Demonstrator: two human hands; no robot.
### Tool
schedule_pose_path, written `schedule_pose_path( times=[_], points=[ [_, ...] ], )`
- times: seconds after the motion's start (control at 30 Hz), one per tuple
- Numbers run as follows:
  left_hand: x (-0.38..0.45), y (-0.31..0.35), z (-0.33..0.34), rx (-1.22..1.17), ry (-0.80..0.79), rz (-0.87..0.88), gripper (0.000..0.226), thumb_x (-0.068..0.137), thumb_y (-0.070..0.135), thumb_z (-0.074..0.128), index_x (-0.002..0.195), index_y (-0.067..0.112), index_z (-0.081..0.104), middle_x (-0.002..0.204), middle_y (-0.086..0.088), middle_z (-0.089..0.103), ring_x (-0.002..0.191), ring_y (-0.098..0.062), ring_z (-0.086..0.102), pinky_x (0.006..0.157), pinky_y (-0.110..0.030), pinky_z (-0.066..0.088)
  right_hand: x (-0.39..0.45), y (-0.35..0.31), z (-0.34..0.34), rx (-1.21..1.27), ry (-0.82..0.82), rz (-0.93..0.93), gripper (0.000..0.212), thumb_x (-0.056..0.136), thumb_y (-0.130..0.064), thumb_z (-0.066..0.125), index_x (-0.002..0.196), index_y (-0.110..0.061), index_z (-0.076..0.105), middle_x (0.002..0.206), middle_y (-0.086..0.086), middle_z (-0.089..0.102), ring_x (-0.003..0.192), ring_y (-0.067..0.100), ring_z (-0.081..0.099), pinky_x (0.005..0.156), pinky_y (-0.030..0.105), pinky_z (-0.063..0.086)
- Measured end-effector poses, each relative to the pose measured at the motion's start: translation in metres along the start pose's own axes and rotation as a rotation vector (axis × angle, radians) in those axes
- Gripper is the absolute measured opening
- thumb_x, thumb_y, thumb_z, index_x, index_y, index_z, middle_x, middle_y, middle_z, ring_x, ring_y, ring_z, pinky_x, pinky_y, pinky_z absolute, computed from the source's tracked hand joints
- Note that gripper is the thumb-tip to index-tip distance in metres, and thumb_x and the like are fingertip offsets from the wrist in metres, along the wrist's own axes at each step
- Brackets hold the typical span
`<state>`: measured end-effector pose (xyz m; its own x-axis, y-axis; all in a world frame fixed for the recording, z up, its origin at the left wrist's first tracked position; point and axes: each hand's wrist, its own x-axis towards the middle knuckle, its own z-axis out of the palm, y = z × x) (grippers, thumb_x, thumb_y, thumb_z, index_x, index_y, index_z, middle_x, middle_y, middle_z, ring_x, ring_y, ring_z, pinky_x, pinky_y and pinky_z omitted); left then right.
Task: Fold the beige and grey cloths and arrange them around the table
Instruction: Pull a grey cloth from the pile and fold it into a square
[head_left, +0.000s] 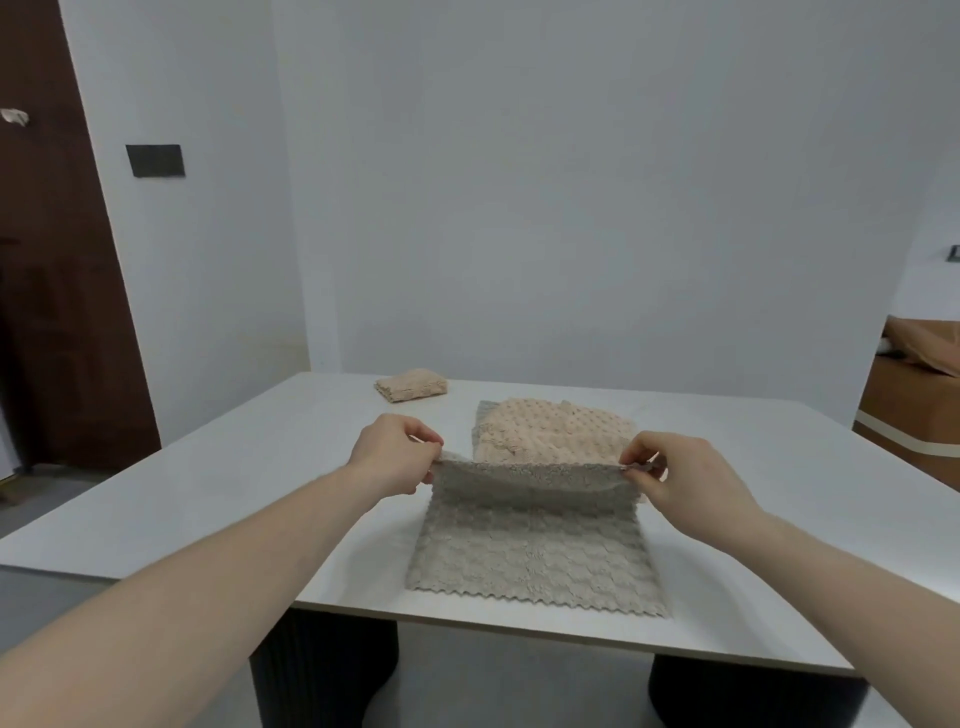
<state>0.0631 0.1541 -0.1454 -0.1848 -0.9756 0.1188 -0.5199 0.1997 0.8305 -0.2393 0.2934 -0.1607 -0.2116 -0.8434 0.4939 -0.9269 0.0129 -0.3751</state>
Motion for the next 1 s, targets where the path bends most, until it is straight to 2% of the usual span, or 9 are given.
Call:
schedule_pose_path(
  times=[0.13,0.27,0.33,0.4,0.53,0.7,1.0],
  points=[
    [-0.021,-0.009,-0.005,0.067,-0.066,0.003,0.015,0.09,0.015,0.06,0.091,0.019,0.074,0.082,0.004,0.077,0.066,-0.014,0.075,0.058,-0.03,0.059,-0.02,-0.003,-0.005,-0.011,-0.052,-0.029,0.017,0.085,-0.025,0.075,0.078,-0.038,0.065,0.08,-0.019,0.063,0.073,-0.001,0.057,0.062,0.015,0.038],
    [-0.039,-0.022,-0.007,0.2,-0.122,0.046,0.015,0.087,0.018,0.061,0.086,0.023,0.074,0.073,0.011,0.076,0.058,-0.013,0.068,0.053,-0.023,0.05,-0.039,0.0,-0.004,-0.048,-0.115,-0.051,0.016,0.085,-0.03,0.074,0.077,-0.039,0.064,0.08,-0.02,0.062,0.076,-0.001,0.056,0.062,0.015,0.039],
    [-0.046,-0.029,-0.008,0.264,-0.153,0.067,0.015,0.086,0.02,0.062,0.084,0.026,0.074,0.071,0.013,0.075,0.057,-0.011,0.066,0.058,-0.025,0.054,-0.047,0.002,-0.003,-0.06,-0.132,-0.059,0.016,0.085,-0.031,0.074,0.077,-0.04,0.064,0.08,-0.021,0.062,0.077,0.0,0.056,0.062,0.016,0.041],
    [-0.051,-0.035,-0.007,0.31,-0.19,0.075,0.014,0.085,0.021,0.063,0.081,0.027,0.075,0.069,0.014,0.075,0.056,-0.008,0.065,0.069,-0.03,0.06,-0.055,0.002,-0.002,-0.069,-0.155,-0.067,0.014,0.085,-0.032,0.074,0.077,-0.04,0.065,0.078,-0.021,0.061,0.077,0.001,0.057,0.061,0.016,0.042],
    [-0.059,-0.044,-0.003,0.362,-0.226,0.082,0.012,0.082,0.023,0.067,0.077,0.028,0.076,0.067,0.013,0.074,0.06,-0.004,0.065,0.076,-0.032,0.06,-0.067,0.003,0.001,-0.077,-0.202,-0.066,0.011,0.083,-0.038,0.073,0.076,-0.04,0.065,0.078,-0.019,0.061,0.077,0.004,0.057,0.063,0.021,0.047],
    [-0.066,-0.051,0.005,0.423,-0.22,0.106,0.014,0.079,0.025,0.065,0.073,0.032,0.075,0.064,0.017,0.071,0.068,-0.002,0.067,0.071,-0.023,0.055,-0.075,0.009,0.006,-0.083,-0.253,-0.05,0.007,0.077,-0.039,0.074,0.075,-0.039,0.067,0.078,-0.02,0.061,0.076,0.002,0.057,0.064,0.02,0.045],
    [-0.067,-0.055,0.013,0.522,-0.211,0.156,0.011,0.083,0.027,0.067,0.077,0.031,0.077,0.073,0.018,0.069,0.075,-0.001,0.064,0.072,-0.021,0.053,-0.082,0.012,0.011,-0.058,-0.3,-0.036,0.008,0.075,-0.038,0.077,0.071,-0.035,0.07,0.084,-0.024,0.062,0.077,0.006,0.059,0.066,0.021,0.047]
  ],
)
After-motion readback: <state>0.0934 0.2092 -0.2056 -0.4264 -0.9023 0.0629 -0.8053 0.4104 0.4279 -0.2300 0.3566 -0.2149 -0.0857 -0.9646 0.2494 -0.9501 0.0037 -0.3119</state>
